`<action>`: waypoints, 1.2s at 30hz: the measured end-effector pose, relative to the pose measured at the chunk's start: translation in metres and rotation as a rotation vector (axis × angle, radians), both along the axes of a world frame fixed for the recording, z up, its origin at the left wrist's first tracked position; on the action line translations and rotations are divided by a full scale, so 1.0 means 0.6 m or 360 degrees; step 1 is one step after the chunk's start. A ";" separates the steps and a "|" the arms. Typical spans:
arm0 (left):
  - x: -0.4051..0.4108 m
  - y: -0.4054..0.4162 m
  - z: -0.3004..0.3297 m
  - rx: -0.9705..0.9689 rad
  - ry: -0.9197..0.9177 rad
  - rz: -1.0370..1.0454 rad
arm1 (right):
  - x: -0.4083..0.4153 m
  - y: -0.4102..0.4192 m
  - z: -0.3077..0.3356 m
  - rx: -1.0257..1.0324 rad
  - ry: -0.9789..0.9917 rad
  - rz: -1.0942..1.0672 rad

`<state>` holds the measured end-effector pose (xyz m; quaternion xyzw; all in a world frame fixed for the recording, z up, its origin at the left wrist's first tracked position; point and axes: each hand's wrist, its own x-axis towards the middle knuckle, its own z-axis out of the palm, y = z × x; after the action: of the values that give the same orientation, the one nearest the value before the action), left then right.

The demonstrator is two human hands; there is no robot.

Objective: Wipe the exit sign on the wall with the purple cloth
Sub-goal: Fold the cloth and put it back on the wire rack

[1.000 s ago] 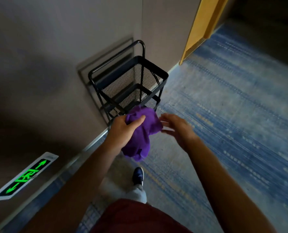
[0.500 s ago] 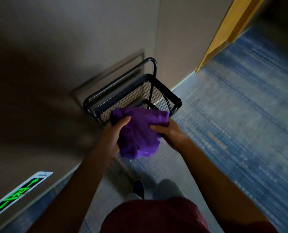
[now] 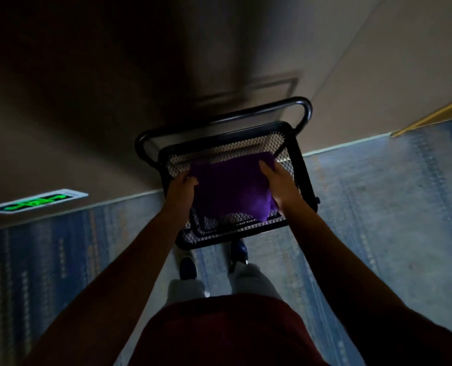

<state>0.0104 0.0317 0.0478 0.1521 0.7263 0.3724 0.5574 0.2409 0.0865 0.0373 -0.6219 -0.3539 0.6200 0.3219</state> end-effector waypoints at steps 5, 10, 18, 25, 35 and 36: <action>-0.005 0.004 -0.064 -0.0227 -0.0048 0.0033 | -0.019 0.020 -0.060 -0.0255 -0.0146 0.0117; 0.002 -0.029 -0.113 -0.0259 -0.0066 -0.0020 | -0.004 0.015 -0.090 -0.0330 -0.0200 0.0285; 0.006 -0.033 -0.156 -0.0245 0.0233 0.0038 | 0.020 0.041 -0.123 -0.0062 -0.0827 0.0543; 0.029 -0.065 -0.130 0.0187 0.1404 -0.0769 | 0.019 0.025 -0.112 0.0590 -0.1409 0.0678; 0.055 -0.062 -0.154 0.0078 0.1486 -0.1881 | 0.014 -0.019 -0.119 0.0677 -0.1663 0.1720; 0.051 -0.059 -0.148 0.0068 0.1468 -0.1887 | 0.014 -0.016 -0.115 0.0673 -0.1680 0.1731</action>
<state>0.0409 -0.0036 -0.0410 0.6692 0.6751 -0.0777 0.3007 0.2494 0.0769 -0.0318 -0.4992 -0.8252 0.2325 -0.1259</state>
